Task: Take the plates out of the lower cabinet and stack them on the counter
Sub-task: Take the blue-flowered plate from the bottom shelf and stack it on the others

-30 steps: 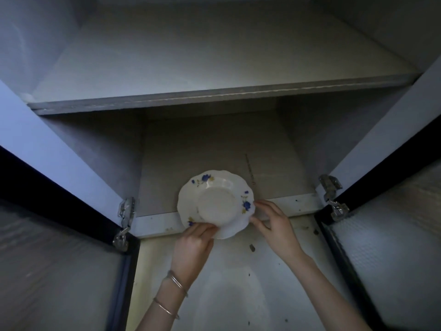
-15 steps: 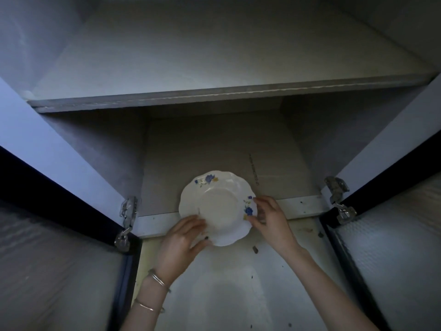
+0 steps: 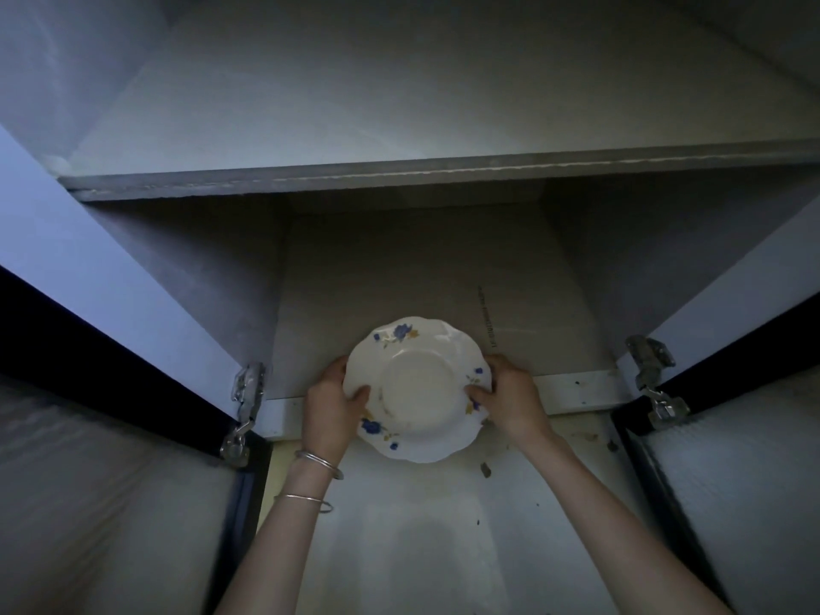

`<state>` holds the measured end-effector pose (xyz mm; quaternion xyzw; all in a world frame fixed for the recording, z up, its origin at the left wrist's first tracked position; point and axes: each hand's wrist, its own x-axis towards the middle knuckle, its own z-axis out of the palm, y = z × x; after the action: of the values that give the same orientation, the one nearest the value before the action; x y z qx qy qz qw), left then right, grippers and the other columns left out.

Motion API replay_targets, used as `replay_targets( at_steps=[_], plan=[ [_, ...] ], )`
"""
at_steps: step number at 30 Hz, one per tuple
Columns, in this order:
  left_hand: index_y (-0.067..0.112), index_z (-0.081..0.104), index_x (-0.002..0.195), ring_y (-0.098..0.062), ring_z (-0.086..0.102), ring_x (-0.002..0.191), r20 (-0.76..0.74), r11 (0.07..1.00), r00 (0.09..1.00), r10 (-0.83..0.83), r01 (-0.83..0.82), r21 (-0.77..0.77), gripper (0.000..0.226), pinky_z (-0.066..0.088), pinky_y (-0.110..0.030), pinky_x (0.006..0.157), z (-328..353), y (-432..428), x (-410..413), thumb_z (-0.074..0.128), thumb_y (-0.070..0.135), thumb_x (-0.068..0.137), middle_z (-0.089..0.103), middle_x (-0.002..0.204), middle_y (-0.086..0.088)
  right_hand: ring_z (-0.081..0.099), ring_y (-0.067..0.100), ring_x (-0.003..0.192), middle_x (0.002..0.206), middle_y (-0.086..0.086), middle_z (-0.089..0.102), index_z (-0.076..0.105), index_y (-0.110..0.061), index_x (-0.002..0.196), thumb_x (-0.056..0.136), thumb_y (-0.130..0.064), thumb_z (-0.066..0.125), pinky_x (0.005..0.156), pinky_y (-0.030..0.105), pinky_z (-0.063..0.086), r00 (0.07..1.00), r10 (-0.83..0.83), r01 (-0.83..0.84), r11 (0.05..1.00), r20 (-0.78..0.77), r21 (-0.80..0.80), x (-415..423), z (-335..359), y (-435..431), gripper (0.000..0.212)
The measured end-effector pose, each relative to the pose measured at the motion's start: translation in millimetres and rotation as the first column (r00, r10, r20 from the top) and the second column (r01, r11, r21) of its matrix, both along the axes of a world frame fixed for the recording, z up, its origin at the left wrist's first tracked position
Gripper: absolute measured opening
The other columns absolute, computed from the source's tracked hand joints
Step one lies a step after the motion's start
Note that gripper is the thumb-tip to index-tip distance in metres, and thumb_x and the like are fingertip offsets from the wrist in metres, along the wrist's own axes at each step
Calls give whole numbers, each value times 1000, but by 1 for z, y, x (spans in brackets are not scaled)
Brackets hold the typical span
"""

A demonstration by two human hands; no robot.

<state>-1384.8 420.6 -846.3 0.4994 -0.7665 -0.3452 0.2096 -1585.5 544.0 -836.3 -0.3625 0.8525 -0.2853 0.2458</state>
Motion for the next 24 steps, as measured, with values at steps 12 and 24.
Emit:
replay_targets(
  at_steps=[12,24],
  plan=[
    [2,59,98,-19,58,77,-42,984,997,64,-56,171,32,41,-20,62,27,14,1,76,6,71,64,86,-6,57,12,69,79,-2,59,51,-11,92,78,-13,70,49,15,39,988,-79,91,992,132,-89,7,26,31,24],
    [29,58,86,-12,68,80,-243,970,967,-74,127,208,25,57,-36,72,146,70,24,72,11,76,69,87,7,66,13,68,79,-1,69,58,-22,83,76,-7,70,56,25,53,959,-179,250,899,218,-361,29,146,99,21]
  ],
)
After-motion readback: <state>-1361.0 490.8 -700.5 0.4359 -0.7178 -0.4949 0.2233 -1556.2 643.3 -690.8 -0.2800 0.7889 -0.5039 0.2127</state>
